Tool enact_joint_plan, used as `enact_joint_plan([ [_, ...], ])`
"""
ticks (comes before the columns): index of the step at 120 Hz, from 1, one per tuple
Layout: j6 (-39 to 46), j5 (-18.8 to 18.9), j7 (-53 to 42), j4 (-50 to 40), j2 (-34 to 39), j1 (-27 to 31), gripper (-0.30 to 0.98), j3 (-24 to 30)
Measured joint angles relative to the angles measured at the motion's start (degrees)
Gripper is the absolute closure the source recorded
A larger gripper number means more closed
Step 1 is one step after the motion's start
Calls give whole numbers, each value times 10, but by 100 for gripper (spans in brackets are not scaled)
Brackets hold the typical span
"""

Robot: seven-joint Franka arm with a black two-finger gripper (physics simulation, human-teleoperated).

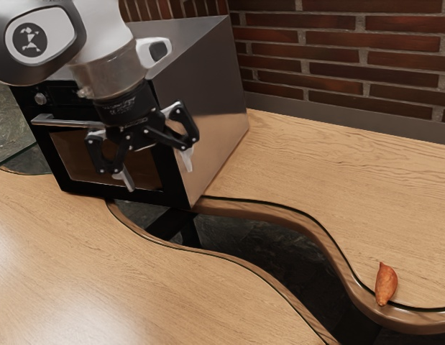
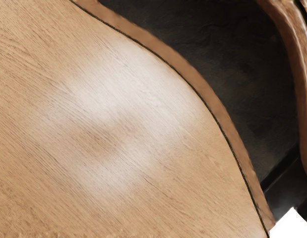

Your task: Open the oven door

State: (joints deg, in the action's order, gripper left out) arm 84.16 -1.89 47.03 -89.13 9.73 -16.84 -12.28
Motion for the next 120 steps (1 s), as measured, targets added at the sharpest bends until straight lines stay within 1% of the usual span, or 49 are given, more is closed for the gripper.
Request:
enact_joint_plan([
  [12,-5,-3,124,-7,4,-1,0,0],
  [22,6,19,213,-12,3,6,0,-2],
  [28,25,30,256,28,-19,33,0,-4],
  [36,74,38,303,62,-47,85,0,-9],
  [45,127,41,343,75,-61,114,0,-45],
  [58,186,38,390,64,-53,173,0,-65],
  [62,211,40,403,16,-27,181,0,-63],
  [66,240,50,415,-38,7,186,0,-46],
  [74,287,70,437,-82,34,177,0,-27],
  [83,330,94,451,-96,37,176,0,-20],
  [92,364,108,461,-99,26,178,0,-18],
  [105,400,118,472,-104,19,186,0,-18],
  [120,430,123,482,-137,28,216,0,-12],
])
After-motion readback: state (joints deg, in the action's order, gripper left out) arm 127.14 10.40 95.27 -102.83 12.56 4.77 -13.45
